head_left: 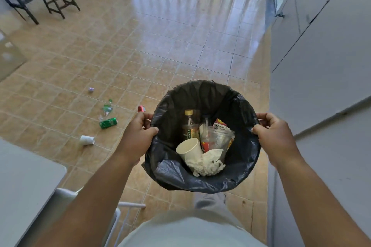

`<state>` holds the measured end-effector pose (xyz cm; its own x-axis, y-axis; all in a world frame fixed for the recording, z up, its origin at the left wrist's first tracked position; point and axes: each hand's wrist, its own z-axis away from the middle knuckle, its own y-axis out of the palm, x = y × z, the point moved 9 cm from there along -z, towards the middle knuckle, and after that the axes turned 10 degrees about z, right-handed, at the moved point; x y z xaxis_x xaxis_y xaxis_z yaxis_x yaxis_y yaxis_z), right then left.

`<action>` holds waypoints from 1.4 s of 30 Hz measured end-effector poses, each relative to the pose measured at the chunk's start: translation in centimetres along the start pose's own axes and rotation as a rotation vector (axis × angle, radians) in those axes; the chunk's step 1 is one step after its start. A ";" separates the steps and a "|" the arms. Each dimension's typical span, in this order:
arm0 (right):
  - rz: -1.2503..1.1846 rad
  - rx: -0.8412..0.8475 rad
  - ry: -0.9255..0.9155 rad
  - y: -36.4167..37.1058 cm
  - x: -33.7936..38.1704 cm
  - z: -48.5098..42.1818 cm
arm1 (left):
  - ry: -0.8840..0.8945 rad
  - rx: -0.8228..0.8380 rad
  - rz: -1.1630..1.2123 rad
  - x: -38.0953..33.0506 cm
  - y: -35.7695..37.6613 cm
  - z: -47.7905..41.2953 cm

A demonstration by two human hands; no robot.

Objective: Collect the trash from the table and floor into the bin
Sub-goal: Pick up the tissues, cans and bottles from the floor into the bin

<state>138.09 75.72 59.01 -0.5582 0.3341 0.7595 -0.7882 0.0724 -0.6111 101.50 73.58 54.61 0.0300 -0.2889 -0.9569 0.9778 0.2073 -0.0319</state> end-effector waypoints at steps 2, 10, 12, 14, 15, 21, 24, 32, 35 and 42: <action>-0.011 0.049 -0.031 1.6 1.4 -3.3 | -0.012 -0.060 0.003 0.1 -0.7 -2.0; 0.041 0.300 -0.171 8.7 9.4 -16.4 | -0.027 -0.337 -0.012 -0.6 -4.2 -8.8; 0.060 0.355 -0.209 10.8 11.6 -18.9 | -0.028 -0.400 0.014 -0.6 -5.3 -10.2; 0.082 0.401 -0.246 12.9 13.9 -21.2 | -0.035 -0.436 0.056 -0.6 -6.4 -11.8; 0.101 0.415 -0.262 14.0 15.1 -22.1 | -0.039 -0.457 0.070 -0.7 -7.1 -12.5; 0.135 0.530 -0.313 22.1 21.7 -26.6 | -0.037 -0.578 0.127 -1.1 -12.7 -16.9; 0.163 0.557 -0.317 26.7 24.8 -28.4 | -0.052 -0.627 0.137 -0.8 -16.0 -19.6; 0.263 0.591 -0.328 38.2 33.1 -32.0 | -0.106 -0.679 0.146 -1.7 -25.5 -26.9; 0.260 0.615 -0.335 42.1 36.3 -33.2 | -0.104 -0.712 0.124 -2.7 -29.2 -29.3; 0.285 0.740 -0.410 51.1 43.1 -35.3 | -0.119 -0.878 0.117 -3.3 -35.1 -31.5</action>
<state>82.89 126.98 52.69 -0.6955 -0.1263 0.7074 -0.4913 -0.6348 -0.5964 60.56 96.75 49.82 0.1890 -0.3058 -0.9332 0.4568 0.8686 -0.1921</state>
